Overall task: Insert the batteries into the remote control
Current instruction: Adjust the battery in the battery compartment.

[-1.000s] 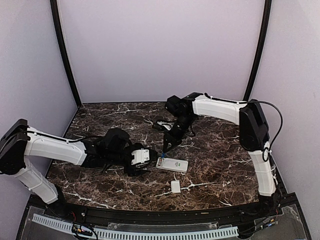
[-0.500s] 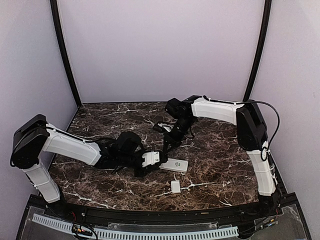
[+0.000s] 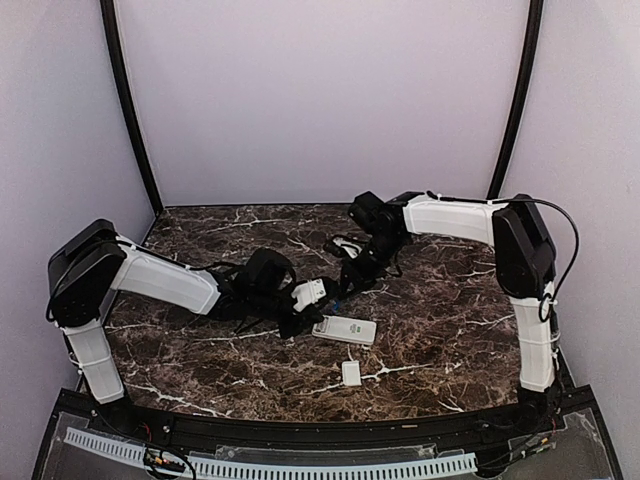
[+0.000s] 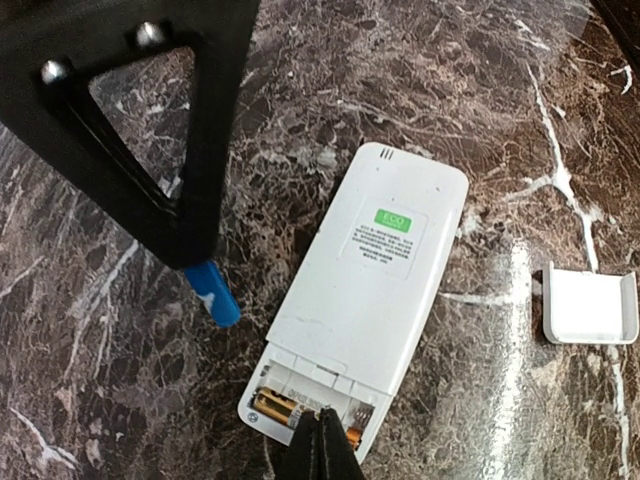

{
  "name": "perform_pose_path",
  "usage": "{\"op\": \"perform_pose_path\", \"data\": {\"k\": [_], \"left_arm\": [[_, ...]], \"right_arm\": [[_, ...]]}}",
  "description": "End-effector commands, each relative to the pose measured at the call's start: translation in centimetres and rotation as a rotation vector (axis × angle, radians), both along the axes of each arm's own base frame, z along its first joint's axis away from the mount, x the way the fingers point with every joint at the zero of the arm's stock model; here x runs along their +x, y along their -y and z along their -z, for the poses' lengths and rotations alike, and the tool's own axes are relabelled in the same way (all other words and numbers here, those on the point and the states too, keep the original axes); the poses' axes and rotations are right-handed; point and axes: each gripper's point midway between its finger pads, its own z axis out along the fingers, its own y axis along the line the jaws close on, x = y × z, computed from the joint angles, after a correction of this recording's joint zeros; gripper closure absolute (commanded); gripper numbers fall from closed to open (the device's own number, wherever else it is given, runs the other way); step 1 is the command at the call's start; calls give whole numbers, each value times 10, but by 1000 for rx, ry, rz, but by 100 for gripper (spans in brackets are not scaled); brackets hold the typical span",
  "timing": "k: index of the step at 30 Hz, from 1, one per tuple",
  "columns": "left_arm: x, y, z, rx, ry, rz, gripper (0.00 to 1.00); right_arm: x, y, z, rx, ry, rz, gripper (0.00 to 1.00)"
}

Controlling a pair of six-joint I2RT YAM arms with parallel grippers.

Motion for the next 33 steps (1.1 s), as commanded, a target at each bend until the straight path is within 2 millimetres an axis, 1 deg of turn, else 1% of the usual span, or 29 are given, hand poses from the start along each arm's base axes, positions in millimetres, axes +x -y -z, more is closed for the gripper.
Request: {"op": "perform_pose_path", "data": {"k": [1, 6, 9, 11, 18, 22, 26, 27, 29, 31, 33], "left_arm": [[-4, -2, 16, 67, -50, 8, 100], [-6, -3, 22, 89, -59, 16, 100], [-6, -6, 37, 143, -59, 11, 100], [-5, -9, 44, 172, -62, 1, 100], [-8, -21, 61, 261, -81, -2, 100], [-16, -35, 74, 314, -121, -19, 100], [-25, -39, 83, 302, -157, -24, 100], [-28, -38, 84, 289, -171, -21, 100], [-26, -30, 76, 254, -176, -20, 100], [-20, -20, 61, 211, -163, -26, 100], [-9, -9, 37, 152, -130, -40, 100]], "right_arm": [[11, 0, -12, 37, 49, 33, 100], [9, 0, -11, 39, 48, 26, 100], [8, 0, -10, 44, 47, 24, 100], [7, 0, -10, 48, 43, 24, 100], [3, 2, -11, 55, 42, 24, 100], [1, 3, -12, 56, 41, 23, 100], [-1, 4, -13, 60, 41, 19, 100], [-1, 3, -13, 63, 41, 16, 100], [-1, 2, -16, 70, 41, 13, 100], [0, 0, -19, 80, 46, 7, 100], [2, -2, -24, 90, 52, 1, 100]]}}
